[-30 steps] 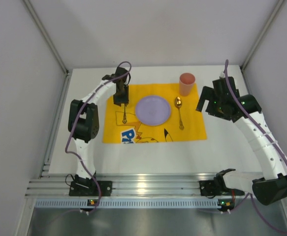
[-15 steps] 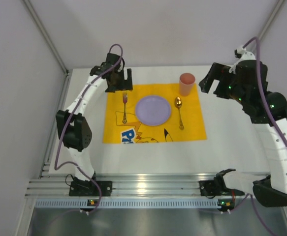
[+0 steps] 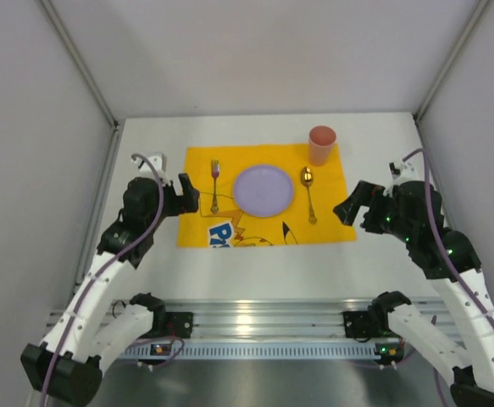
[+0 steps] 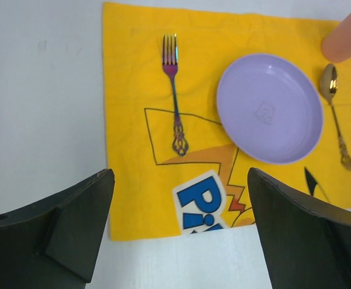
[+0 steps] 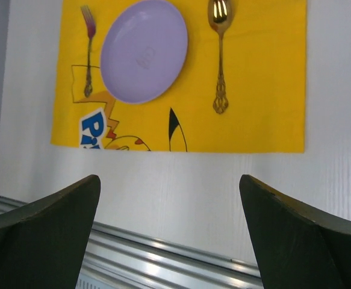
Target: Set the dinner table for one person
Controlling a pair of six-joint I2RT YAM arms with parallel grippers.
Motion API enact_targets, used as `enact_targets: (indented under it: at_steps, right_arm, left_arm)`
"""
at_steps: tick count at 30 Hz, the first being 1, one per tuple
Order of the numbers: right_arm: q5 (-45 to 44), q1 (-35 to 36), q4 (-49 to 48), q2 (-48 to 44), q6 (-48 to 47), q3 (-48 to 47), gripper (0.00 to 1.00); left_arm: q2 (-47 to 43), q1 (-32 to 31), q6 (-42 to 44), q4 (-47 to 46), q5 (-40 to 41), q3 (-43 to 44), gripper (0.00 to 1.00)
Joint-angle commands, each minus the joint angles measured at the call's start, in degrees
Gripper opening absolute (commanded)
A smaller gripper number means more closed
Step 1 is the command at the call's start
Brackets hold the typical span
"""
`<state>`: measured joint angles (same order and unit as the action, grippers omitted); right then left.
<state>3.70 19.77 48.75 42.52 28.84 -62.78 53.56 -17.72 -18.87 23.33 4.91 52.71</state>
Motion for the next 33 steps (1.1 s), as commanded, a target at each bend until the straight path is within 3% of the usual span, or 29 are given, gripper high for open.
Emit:
enact_targets:
  at_steps: [1,5,8,21,25,28,33]
  right_arm:
    - [-3.43,0.45,-5.77,-5.85,6.74,8.45,1.0]
    - [-4.5,0.44,-7.09,-6.93,9.82,12.59,1.0]
    - [-3.97,0.44,-7.53,-6.05,11.14,14.26,1.0]
    - [-0.8,0.45,-10.61,-8.07,9.39,17.61,1.0]
    - [-1.94,0.45,-10.34,-10.7,8.08,17.61,1.0]
    - [-2.82,0.45,-9.12,-12.02,7.28,16.91,1.0]
    - [-3.27,0.53,-5.69,-13.95,8.07,15.42,1.0]
  left_arm:
    - [-10.64,0.05,6.56,-13.74,4.4,-10.76,0.96]
    - [-21.54,0.05,10.17,-15.07,5.02,-19.29,0.96]
    - [-24.89,0.05,9.04,-13.93,8.79,-21.58,0.96]
    - [-26.23,0.05,9.38,-16.21,10.47,-25.63,0.97]
    - [-24.91,0.05,10.43,-21.56,15.64,-29.23,0.99]
    - [-22.46,0.05,13.5,-32.26,22.15,-33.62,0.98]
    - [-7.79,0.22,18.35,-45.37,23.48,-37.06,0.98]
